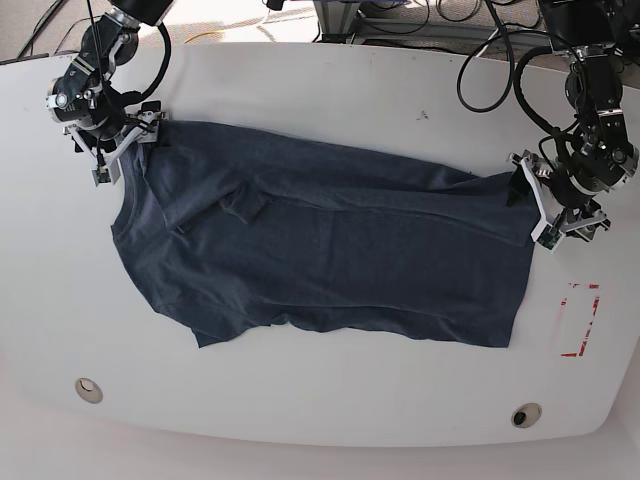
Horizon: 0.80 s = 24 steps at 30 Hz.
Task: Layout the t-shirt on the table in an organized manner, then fold the t-shirt properly
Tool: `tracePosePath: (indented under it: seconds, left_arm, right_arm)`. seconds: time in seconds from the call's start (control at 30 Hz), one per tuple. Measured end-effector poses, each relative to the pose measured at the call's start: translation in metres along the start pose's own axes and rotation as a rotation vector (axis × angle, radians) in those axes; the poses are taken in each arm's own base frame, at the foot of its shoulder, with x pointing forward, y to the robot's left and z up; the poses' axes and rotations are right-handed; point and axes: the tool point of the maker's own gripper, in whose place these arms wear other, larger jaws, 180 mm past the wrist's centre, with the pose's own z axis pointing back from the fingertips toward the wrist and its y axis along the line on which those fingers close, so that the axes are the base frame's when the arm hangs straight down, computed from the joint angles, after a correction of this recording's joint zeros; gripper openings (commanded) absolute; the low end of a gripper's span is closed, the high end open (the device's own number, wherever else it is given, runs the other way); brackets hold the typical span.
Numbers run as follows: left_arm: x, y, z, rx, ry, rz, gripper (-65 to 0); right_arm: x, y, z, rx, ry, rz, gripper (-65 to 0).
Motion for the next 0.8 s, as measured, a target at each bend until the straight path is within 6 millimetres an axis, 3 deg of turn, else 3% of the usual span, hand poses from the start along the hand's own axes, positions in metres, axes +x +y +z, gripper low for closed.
tracePosePath:
  seconds: [0.07,0.13,0.27,0.37,0.6,0.8]
  left_arm:
    - [0.000,0.000,0.000,0.001,0.000,0.001,-18.5]
    - [0.000,0.000,0.000,0.001,0.000,0.001,-18.5]
    - [-0.005,0.003,0.002,0.008,0.007,0.014,-18.5]
    - [-0.012,0.007,0.005,0.023,0.019,0.030,-18.5]
    - [-0.019,0.017,0.011,0.049,0.014,0.066,-18.5]
    - [-0.047,0.024,0.011,0.071,0.069,0.147,-18.3]
  right_arm:
    - [0.001,0.002,-0.001,0.004,-0.007,-0.002,-21.7]
    - [0.002,0.003,-0.002,0.008,-0.013,-0.004,-28.7]
    - [0.001,0.005,-0.003,0.018,-0.020,-0.005,-48.7]
    - [0.002,0.004,-0.003,0.019,-0.022,-0.005,-58.8]
    - [-0.002,-0.001,-0.001,0.012,-0.016,0.020,-56.9]
    - [-0.003,-0.004,0.000,0.001,0.001,0.039,-56.8]
